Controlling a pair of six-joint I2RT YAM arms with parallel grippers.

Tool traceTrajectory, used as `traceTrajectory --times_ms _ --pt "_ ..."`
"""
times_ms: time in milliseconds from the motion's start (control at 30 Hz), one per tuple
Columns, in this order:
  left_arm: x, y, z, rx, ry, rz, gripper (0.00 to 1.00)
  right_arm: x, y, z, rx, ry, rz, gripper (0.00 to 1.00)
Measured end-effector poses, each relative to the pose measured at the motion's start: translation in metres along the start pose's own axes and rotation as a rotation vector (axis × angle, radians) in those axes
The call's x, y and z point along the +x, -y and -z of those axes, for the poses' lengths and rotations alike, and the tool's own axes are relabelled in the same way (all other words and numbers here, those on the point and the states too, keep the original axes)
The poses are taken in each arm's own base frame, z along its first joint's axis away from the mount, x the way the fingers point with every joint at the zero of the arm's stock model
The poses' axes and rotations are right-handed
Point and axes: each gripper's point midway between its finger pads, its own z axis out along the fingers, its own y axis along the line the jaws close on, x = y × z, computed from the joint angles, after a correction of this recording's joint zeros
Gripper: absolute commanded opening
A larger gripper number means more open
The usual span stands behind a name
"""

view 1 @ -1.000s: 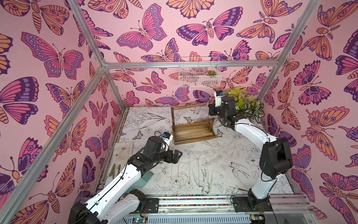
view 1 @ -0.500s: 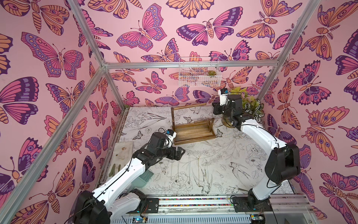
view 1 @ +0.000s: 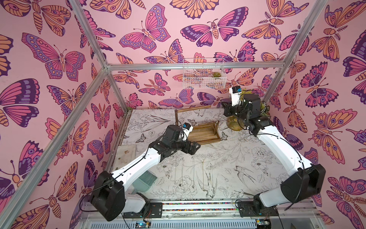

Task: Take the necklace off the jewelry display stand
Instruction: Take off the necklace from the stand, then place the necklace at the center of the board.

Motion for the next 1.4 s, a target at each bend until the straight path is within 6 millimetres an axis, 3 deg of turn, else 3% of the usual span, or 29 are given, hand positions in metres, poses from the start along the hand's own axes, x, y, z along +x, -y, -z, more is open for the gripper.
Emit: traceTrajectory --times_ms 367,700,933,1100,1400 --pt "-0.041 0.035 -0.032 0.138 0.072 -0.128 1.0 -0.026 -0.02 0.059 -0.043 0.037 0.025 0.0" --pt "-0.074 0.076 -0.042 0.242 0.183 -0.268 1.0 -0.038 -0.06 0.1 -0.131 0.058 0.029 0.0" --pt "-0.085 0.101 -0.047 0.291 0.244 -0.339 0.99 -0.043 -0.076 0.129 -0.165 0.079 0.012 0.0" --pt "-0.092 0.111 -0.044 0.32 0.286 -0.365 0.91 -0.044 -0.084 0.142 -0.185 0.09 -0.004 0.0" --pt "-0.105 0.155 -0.032 0.433 0.334 -0.43 0.85 -0.042 -0.088 0.152 -0.198 0.086 -0.03 0.0"
